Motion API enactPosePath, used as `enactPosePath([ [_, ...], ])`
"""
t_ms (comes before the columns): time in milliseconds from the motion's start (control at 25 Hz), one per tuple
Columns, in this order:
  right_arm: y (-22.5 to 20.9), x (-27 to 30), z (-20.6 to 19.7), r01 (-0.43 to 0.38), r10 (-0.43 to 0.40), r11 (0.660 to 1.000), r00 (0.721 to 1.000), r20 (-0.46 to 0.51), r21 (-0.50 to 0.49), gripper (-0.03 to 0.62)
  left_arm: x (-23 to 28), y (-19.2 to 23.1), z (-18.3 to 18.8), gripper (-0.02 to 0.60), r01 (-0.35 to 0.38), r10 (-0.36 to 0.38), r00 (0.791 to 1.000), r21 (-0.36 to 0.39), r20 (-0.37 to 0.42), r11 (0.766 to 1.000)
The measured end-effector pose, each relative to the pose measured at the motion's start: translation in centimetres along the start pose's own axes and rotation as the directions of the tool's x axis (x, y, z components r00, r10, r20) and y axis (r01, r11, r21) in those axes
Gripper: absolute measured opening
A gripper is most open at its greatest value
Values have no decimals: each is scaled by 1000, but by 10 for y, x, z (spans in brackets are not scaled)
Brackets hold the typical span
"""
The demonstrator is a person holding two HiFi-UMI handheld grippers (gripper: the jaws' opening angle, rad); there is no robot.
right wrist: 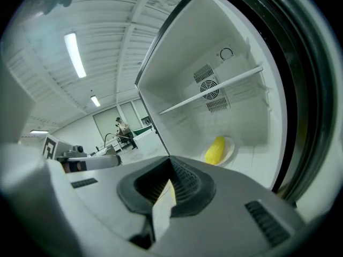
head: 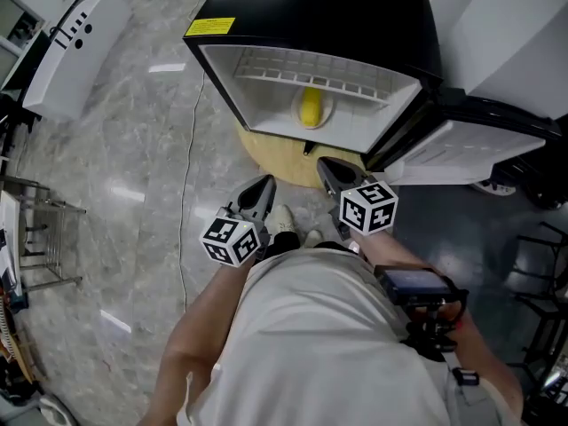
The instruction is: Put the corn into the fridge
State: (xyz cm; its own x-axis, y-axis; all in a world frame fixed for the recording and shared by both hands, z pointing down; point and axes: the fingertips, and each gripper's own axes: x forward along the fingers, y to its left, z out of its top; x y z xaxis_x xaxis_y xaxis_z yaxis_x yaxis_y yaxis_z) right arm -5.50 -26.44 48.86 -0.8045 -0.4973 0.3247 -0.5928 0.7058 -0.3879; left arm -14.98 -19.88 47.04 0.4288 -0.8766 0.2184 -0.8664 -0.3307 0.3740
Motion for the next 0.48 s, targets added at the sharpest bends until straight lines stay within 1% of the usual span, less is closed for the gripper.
enactPosePath([
  [120, 1, 0, -3, -8, 8, 1000, 1000, -3, -3, 6, 0, -1, 0, 8, 2, -2, 1000, 31, -1, 1000],
  [480, -6, -2, -2, -5, 5, 1000, 1000, -1, -11, 7, 9, -1, 0, 8, 2, -2, 1000, 23, 3, 1000],
])
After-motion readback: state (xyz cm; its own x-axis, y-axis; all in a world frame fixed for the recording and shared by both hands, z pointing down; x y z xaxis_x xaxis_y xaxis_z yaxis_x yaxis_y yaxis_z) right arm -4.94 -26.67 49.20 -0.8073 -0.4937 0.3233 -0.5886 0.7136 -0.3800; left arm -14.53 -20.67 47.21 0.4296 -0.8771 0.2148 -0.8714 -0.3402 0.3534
